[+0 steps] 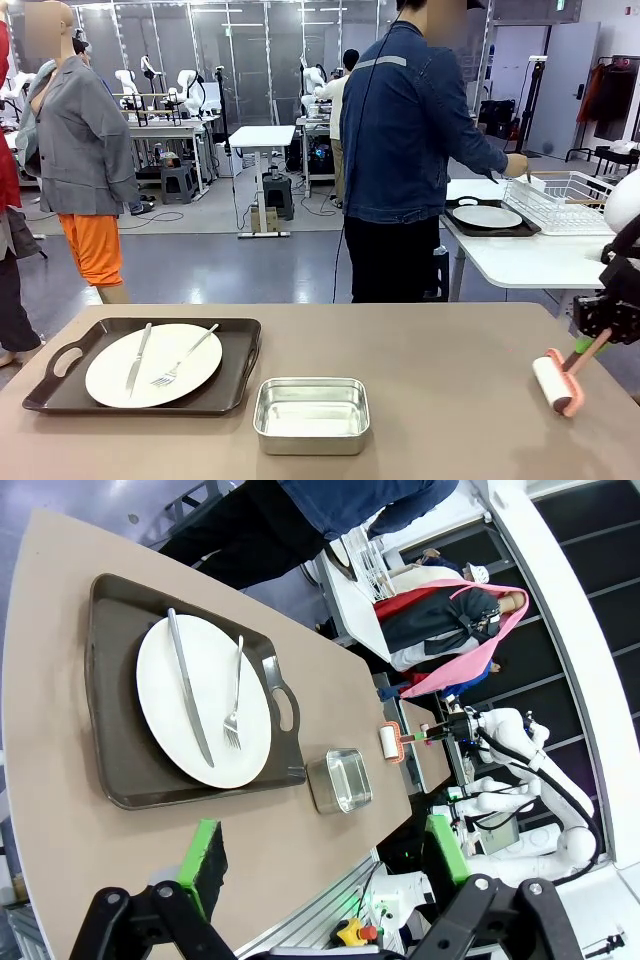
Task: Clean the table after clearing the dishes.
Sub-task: When the left (or right) Handle tray is removed, use the left hand (or right hand) to clean the left (or right) side of the table with the Lint Roller.
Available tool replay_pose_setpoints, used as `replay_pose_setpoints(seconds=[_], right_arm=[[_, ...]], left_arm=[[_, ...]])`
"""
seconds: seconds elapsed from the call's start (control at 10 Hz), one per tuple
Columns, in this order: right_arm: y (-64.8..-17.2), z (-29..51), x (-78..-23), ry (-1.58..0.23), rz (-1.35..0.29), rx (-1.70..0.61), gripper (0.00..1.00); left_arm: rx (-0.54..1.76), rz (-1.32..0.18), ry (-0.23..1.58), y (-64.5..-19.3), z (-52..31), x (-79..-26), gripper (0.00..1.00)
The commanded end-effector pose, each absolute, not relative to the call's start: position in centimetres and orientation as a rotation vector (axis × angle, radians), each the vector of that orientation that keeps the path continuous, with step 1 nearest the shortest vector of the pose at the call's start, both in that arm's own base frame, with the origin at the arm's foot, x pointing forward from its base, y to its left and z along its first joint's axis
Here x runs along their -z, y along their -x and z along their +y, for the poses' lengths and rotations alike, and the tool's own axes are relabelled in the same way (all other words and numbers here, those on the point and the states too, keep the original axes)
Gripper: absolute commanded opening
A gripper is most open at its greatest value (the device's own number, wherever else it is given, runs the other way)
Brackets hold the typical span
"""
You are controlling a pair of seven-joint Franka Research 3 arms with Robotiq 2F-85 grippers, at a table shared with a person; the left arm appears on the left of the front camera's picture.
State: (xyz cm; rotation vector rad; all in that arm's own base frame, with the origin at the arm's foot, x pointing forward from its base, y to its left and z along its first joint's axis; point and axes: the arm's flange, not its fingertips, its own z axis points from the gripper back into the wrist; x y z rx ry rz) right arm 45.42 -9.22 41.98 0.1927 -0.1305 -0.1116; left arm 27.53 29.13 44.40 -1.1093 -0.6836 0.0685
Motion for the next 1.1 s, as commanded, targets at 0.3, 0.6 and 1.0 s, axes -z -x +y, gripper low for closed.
replay_pose_setpoints(seconds=[0.3,0.6,1.0], right_arm=[[-44.0,-6.5,-49.2,-0.115,-0.176,0.043,0.21],[-43.1,-5.4,-51.9,-0.092,-0.190,0.020,0.21],[-43.6,-6.5,-50.7,-0.118,-0.200,0.006,0.21]], left_arm=[[-0.059,-0.693,1.118,-27.2,29.2,-44.5,1.00],[-0.059,-0.693,1.118,-27.2,29.2,-44.5,1.00],[-0.059,-0.693,1.118,-27.2,29.2,-44.5,1.00]])
